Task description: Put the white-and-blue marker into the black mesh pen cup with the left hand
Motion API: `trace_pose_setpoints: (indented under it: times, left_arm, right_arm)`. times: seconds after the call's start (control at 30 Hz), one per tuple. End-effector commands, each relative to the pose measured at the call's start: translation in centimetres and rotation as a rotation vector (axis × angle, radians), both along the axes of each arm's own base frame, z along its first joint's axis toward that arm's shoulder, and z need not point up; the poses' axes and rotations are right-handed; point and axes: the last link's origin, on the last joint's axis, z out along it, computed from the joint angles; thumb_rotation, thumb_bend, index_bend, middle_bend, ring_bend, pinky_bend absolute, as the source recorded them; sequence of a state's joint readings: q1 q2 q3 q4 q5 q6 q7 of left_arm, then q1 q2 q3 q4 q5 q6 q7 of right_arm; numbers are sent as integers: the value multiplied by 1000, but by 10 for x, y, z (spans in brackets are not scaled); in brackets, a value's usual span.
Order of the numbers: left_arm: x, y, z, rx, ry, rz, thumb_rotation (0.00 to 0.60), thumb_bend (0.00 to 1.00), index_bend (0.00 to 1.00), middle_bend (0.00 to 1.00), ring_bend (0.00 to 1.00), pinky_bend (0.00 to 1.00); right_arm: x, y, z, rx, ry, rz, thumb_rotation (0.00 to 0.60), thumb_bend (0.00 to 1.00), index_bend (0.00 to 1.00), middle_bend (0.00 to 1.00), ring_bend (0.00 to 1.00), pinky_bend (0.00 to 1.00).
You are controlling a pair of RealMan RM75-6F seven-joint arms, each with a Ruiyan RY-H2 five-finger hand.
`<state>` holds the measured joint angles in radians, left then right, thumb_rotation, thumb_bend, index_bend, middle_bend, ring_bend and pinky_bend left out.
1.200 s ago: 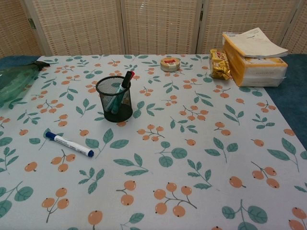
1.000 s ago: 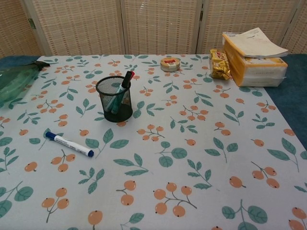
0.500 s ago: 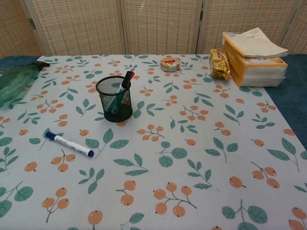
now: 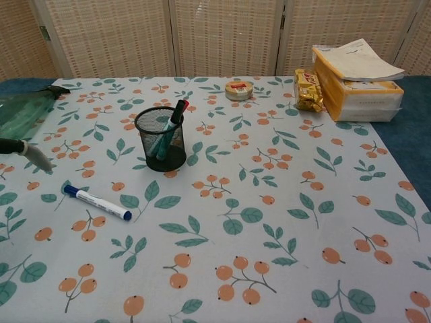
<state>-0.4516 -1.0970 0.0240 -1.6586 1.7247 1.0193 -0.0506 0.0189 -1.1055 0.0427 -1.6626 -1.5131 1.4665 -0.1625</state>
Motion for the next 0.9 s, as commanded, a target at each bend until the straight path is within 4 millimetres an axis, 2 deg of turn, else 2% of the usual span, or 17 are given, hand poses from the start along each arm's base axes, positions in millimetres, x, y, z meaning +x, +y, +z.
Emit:
trace_pose_setpoints:
  times: [0.03, 0.27, 0.33, 0.43, 0.6, 0.9]
  left_arm:
    - [21, 24, -17, -48, 8, -27, 600, 165, 334, 1000, 1000, 1000]
    - [38, 54, -34, -99, 14, -6, 600, 170, 393, 1000, 1000, 1000]
    - [41, 59, -37, -95, 9, -17, 600, 215, 421, 1000, 1000, 1000]
    - [45, 63, -43, -76, -8, -48, 600, 300, 463, 1000, 1000, 1000]
    - [43, 64, -50, -70, -27, -59, 600, 377, 490, 1000, 1000, 1000]
    - [32, 66, -63, -65, -36, -45, 600, 380, 484, 1000, 1000, 1000]
  right_arm:
    - [-2, -5, 1, 3, 0, -6, 600, 181, 18, 43, 40, 0]
    - [-7, -12, 3, 9, -1, -30, 600, 181, 18, 43, 40, 0]
    - [-8, -13, 4, 10, -1, -32, 600, 181, 18, 43, 40, 0]
    - [-7, -12, 4, 10, -1, -27, 600, 182, 18, 43, 40, 0]
    - [-5, -8, 4, 10, -4, -14, 600, 181, 18, 43, 40, 0]
    - [-3, -4, 5, 18, -7, 3, 600, 181, 18, 43, 40, 0]
